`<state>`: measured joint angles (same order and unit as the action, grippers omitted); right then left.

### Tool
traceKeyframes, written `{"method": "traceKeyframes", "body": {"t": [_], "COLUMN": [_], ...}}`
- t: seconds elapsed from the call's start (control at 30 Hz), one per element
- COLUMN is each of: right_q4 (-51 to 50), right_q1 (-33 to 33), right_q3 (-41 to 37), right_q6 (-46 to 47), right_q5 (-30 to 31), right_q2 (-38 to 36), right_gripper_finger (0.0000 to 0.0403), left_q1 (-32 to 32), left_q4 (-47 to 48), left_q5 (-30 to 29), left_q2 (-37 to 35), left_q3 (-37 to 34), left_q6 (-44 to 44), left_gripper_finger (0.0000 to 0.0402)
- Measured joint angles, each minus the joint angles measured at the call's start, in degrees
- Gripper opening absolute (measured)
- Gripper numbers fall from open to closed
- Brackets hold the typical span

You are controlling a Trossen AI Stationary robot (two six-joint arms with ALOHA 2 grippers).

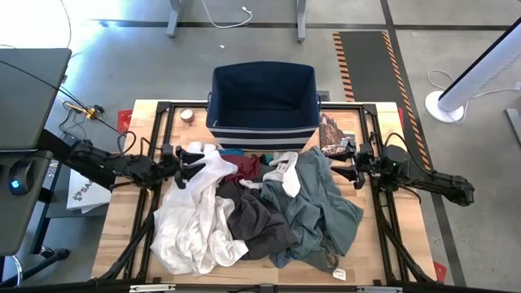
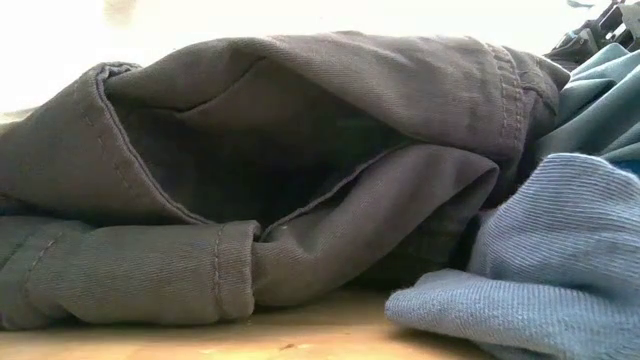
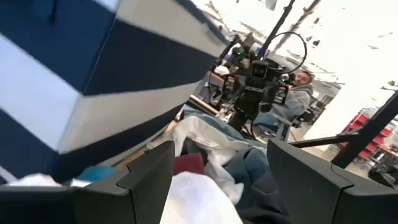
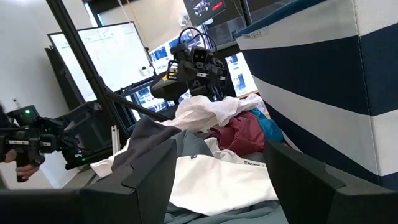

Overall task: Sort clothes
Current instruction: Put the white sock into the blue laundry bin

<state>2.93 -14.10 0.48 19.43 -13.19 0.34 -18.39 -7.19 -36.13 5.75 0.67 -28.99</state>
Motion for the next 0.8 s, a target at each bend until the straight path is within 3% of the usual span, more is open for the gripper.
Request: {"method": "traceKeyframes", "body": {"t": [0.17, 0.33, 0.6, 0.8], "right_q4": [0.0, 0.0, 2.5, 4.7], "right_q1": [0.0, 0.0, 0.0, 0.0], "right_q3": [0.0, 0.0, 0.0, 0.0], "right_q6": [-0.4, -0.3, 3.3, 9.1], "right_q5": [0.0, 0.2, 12.8, 13.8], "right_q2": [0.0, 0.0, -0.1, 0.0], "right_gripper_finger": [0.024, 0.024, 0.024, 0.024], "left_q1": [0.0, 0.0, 0.0, 0.0], "left_q4": [-0.3, -0.9, 0.1, 0.0], "left_q5": [-0.4, -3.7, -12.7, -12.5], "left_q2": [1.0, 1.0, 1.0, 2.9], "left_q3": [0.0, 0.3, 5.8, 12.5], "left_q6": [-8.4, -8.1, 6.5, 15.8], "left_gripper_finger": [0.0252, 0.0252, 0.0252, 0.0252]}}
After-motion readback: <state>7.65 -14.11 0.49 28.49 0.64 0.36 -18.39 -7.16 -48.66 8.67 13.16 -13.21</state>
